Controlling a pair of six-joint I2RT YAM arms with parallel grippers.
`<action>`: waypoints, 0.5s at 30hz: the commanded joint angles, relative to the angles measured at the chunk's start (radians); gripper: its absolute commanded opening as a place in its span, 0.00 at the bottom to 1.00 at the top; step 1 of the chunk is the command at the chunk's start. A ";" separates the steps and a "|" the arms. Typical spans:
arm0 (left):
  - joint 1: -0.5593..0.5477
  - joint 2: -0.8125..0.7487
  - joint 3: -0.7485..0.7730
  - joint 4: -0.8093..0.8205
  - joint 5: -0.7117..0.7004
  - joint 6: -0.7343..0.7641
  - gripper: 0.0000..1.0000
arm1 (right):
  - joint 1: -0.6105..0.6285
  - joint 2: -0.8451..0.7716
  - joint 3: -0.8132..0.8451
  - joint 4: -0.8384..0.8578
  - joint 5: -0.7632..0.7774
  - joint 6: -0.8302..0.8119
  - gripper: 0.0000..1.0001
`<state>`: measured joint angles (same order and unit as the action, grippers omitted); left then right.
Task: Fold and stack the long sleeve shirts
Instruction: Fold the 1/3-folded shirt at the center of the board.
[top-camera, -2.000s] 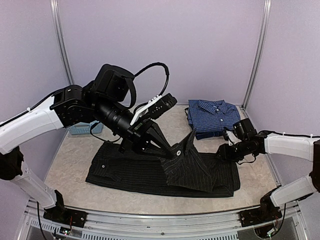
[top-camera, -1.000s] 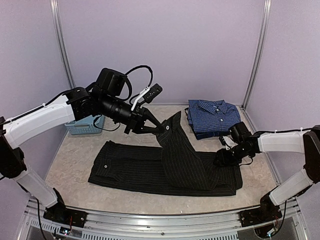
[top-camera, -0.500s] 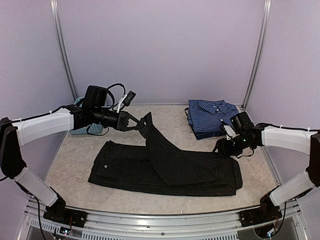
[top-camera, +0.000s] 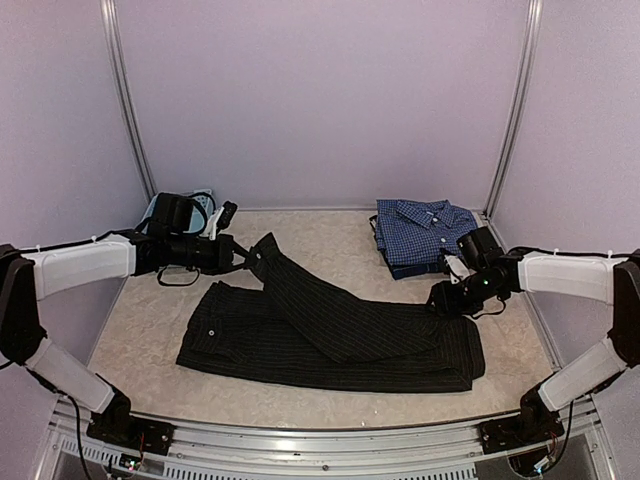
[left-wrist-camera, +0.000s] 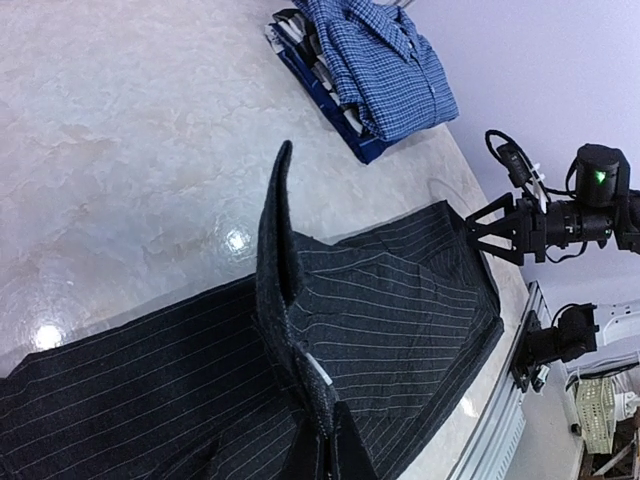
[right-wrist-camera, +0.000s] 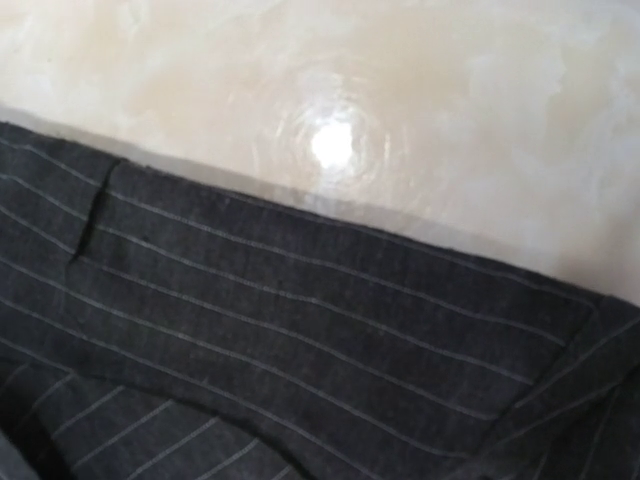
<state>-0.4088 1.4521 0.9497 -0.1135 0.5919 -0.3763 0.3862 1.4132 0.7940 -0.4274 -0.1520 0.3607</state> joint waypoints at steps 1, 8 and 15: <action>0.024 0.005 -0.025 -0.029 -0.080 -0.028 0.00 | -0.002 0.013 0.004 0.002 -0.001 -0.006 0.61; 0.048 0.010 -0.085 -0.042 -0.100 -0.065 0.00 | -0.001 0.014 -0.001 0.001 0.001 -0.009 0.61; 0.082 -0.012 -0.130 -0.042 -0.061 -0.129 0.00 | -0.001 0.026 0.001 0.007 -0.007 -0.012 0.61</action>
<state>-0.3416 1.4559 0.8391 -0.1509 0.5121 -0.4606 0.3862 1.4239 0.7937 -0.4267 -0.1528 0.3588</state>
